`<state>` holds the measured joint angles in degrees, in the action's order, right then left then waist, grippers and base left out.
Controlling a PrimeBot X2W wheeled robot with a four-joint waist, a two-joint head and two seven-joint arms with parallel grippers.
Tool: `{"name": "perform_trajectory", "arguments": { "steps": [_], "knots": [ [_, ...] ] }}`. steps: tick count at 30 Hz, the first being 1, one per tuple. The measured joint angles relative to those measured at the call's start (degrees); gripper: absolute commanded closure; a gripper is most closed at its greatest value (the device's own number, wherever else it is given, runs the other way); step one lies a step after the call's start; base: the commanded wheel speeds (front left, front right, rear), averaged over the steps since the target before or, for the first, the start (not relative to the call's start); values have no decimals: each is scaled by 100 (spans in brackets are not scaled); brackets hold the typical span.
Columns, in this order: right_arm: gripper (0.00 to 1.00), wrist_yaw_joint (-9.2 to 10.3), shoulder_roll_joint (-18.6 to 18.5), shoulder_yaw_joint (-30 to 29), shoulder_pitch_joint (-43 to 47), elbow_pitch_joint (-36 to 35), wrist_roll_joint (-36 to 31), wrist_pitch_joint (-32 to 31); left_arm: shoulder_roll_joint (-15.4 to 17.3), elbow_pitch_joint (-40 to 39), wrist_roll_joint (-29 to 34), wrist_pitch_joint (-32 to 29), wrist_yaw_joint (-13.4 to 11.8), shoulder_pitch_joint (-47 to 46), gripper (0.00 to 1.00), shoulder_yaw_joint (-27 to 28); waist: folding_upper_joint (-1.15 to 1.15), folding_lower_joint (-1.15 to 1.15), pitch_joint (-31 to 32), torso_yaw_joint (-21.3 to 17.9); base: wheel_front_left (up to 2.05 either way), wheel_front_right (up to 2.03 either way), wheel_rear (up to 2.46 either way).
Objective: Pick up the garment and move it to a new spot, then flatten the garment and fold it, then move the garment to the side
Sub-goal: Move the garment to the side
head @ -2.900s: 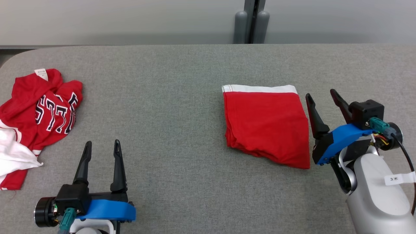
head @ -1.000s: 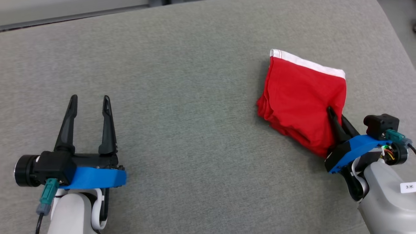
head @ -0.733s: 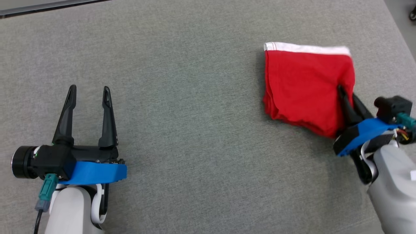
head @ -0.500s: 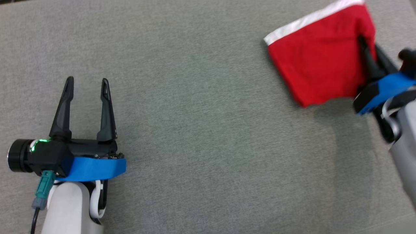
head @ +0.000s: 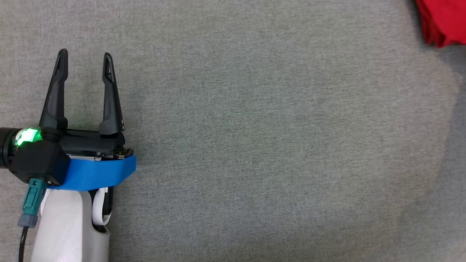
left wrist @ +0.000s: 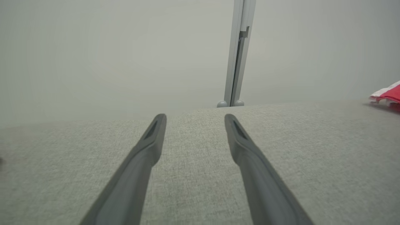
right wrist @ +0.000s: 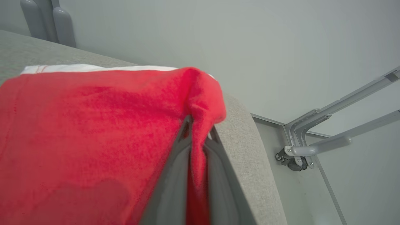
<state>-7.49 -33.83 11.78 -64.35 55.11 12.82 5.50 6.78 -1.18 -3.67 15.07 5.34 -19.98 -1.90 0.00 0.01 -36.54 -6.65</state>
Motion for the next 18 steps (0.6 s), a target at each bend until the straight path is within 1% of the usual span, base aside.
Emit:
{"name": "perform_trajectory", "arguments": {
  "steps": [3,7,8,9,10,12,15,18],
  "knots": [
    [100,0,-105,-5,-227,254,-25,-13,19,-90,15,0,-5,-20,0,12,0,0,-145,79,0,0,0],
    [100,-1,-104,-76,-468,621,-67,-15,55,-175,15,0,-26,-29,0,40,0,0,-236,97,0,0,0],
    [84,-1,-98,-90,-520,713,-87,-12,63,-181,15,0,-27,-29,0,47,0,0,-238,89,0,0,0],
    [23,-1,-89,-104,-566,791,-109,4,67,-186,15,0,-31,-28,0,53,0,0,-238,83,0,0,0],
    [0,-1,-70,-127,-609,871,-113,34,71,-183,15,0,-35,-26,0,60,0,0,-234,76,0,0,0],
    [0,0,-18,-140,-656,1043,-119,60,73,-165,15,0,-60,-16,0,66,0,0,-201,60,0,0,0],
    [0,-1,48,-194,-656,1206,-158,260,68,-88,13,0,-79,15,0,69,0,0,-96,36,0,0,0],
    [0,0,74,-260,-642,1269,-196,593,35,-10,-43,-1,-87,101,0,76,0,0,79,23,0,0,0]
  ]
}}
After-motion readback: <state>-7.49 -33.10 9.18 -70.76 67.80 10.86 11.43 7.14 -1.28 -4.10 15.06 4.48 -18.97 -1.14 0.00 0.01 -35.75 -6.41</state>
